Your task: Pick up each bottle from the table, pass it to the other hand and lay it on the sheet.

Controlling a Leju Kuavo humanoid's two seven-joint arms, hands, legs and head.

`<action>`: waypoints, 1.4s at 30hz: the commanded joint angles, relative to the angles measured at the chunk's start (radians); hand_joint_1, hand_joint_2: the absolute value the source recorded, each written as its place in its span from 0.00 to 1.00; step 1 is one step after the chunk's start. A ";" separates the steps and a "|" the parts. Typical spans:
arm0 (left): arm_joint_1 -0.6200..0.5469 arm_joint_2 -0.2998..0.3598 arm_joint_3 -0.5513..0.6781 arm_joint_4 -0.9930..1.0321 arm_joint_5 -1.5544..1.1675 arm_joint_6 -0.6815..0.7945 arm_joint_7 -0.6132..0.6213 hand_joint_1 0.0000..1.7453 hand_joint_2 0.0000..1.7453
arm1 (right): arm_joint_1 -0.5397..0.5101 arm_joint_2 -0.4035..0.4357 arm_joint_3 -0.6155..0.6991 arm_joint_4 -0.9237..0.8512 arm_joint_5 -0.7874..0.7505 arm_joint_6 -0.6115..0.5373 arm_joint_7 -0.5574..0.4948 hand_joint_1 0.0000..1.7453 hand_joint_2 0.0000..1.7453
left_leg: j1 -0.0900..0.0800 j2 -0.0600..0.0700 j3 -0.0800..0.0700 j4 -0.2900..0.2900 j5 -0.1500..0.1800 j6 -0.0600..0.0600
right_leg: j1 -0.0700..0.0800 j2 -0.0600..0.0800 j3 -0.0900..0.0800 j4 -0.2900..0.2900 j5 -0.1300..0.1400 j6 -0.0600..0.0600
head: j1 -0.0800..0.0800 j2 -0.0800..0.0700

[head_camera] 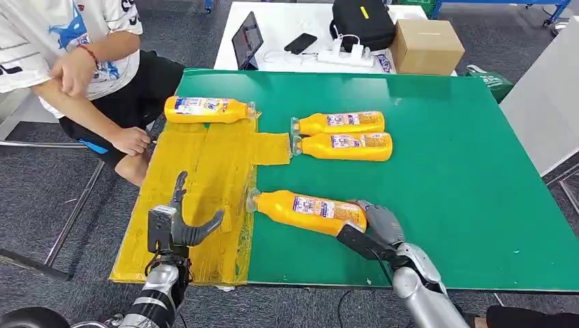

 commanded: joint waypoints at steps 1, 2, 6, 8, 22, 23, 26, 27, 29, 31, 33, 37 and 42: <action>-0.022 -0.002 0.012 0.051 0.037 0.000 -0.005 0.00 1.00 | 0.063 0.140 -0.118 -0.121 -0.078 -0.141 -0.134 1.00 1.00 | 0.001 0.001 0.003 0.000 -0.001 -0.001 | 0.001 -0.001 0.003 0.000 -0.001 -0.002 | 0.000 0.000; -0.014 -0.004 0.021 0.040 0.055 0.006 -0.007 0.00 1.00 | 0.077 0.170 -0.137 -0.157 -0.098 -0.195 -0.151 1.00 1.00 | 0.001 0.001 0.002 0.000 -0.001 -0.001 | 0.001 0.000 0.001 0.000 0.000 -0.002 | 0.000 0.000; -0.004 -0.008 0.030 0.029 0.075 0.004 -0.004 0.00 1.00 | 0.093 0.195 -0.151 -0.196 -0.129 -0.224 -0.169 1.00 1.00 | 0.001 0.002 0.001 0.000 -0.001 -0.001 | 0.001 0.001 0.000 0.000 -0.001 -0.001 | 0.000 0.000; -0.003 -0.009 0.029 0.026 0.076 0.003 -0.003 0.00 1.00 | 0.096 0.191 -0.153 -0.199 -0.129 -0.225 -0.169 1.00 1.00 | 0.001 0.002 0.002 0.000 -0.001 -0.001 | 0.002 0.000 0.001 0.000 -0.001 -0.002 | 0.000 0.000; 0.064 -0.018 0.007 -0.097 0.308 -0.164 0.090 0.00 1.00 | 0.187 0.296 -0.208 -0.331 -0.238 -0.399 -0.299 1.00 1.00 | 0.001 0.001 0.002 0.000 -0.002 -0.002 | 0.001 0.000 0.002 0.000 -0.002 -0.003 | 0.000 0.000; 0.077 -0.018 -0.010 -0.117 0.345 -0.216 0.108 0.00 1.00 | 0.190 0.295 -0.201 -0.322 -0.235 -0.396 -0.305 1.00 1.00 | 0.001 0.001 0.001 0.000 -0.001 -0.001 | 0.001 0.000 0.000 0.000 -0.001 -0.002 | 0.000 0.000; 0.140 -0.007 -0.089 -0.212 0.498 -0.398 0.186 0.00 1.00 | 0.197 0.301 -0.168 -0.268 -0.227 -0.375 -0.337 1.00 1.00 | 0.001 0.001 0.001 -0.001 -0.001 -0.001 | 0.001 0.000 0.000 0.000 -0.001 -0.001 | 0.000 0.000; 0.158 0.000 -0.115 -0.241 0.558 -0.459 0.219 0.00 1.00 | 0.197 0.306 -0.157 -0.248 -0.229 -0.371 -0.350 1.00 1.00 | 0.002 0.002 0.005 0.000 -0.003 -0.001 | 0.002 0.000 0.004 -0.001 -0.002 -0.003 | 0.000 0.000; 0.187 0.015 -0.176 -0.298 0.601 -0.508 0.232 0.00 1.00 | 0.194 0.312 -0.123 -0.211 -0.225 -0.364 -0.357 1.00 1.00 | 0.002 0.003 0.004 0.000 -0.003 -0.001 | 0.002 0.001 0.003 -0.001 -0.002 -0.003 | 0.000 0.000; 0.197 0.019 -0.198 -0.316 0.622 -0.523 0.242 0.00 1.00 | 0.192 0.312 -0.097 -0.196 -0.231 -0.376 -0.357 1.00 1.00 | 0.002 0.004 0.004 0.000 -0.004 -0.002 | 0.003 0.002 0.004 -0.001 -0.002 -0.003 | 0.000 0.000; 0.197 0.022 -0.205 -0.320 0.624 -0.528 0.243 0.00 1.00 | 0.188 0.311 -0.091 -0.179 -0.227 -0.371 -0.357 1.00 1.00 | 0.002 0.005 0.004 -0.001 -0.004 -0.002 | 0.002 0.003 0.003 -0.001 -0.002 -0.003 | 0.000 0.000; 0.213 0.037 -0.261 -0.347 0.669 -0.605 0.249 0.00 1.00 | 0.181 0.319 -0.044 -0.138 -0.239 -0.347 -0.357 1.00 1.00 | 0.002 0.002 0.004 -0.001 -0.003 -0.002 | 0.002 0.000 0.004 -0.002 -0.002 -0.003 | 0.000 0.000; 0.226 0.042 -0.298 -0.377 0.695 -0.646 0.242 0.00 1.00 | 0.164 0.332 0.010 -0.052 -0.242 -0.333 -0.357 1.00 1.00 | 0.002 0.004 0.005 -0.001 -0.004 -0.002 | 0.003 0.002 0.004 -0.002 -0.002 -0.003 | 0.000 0.000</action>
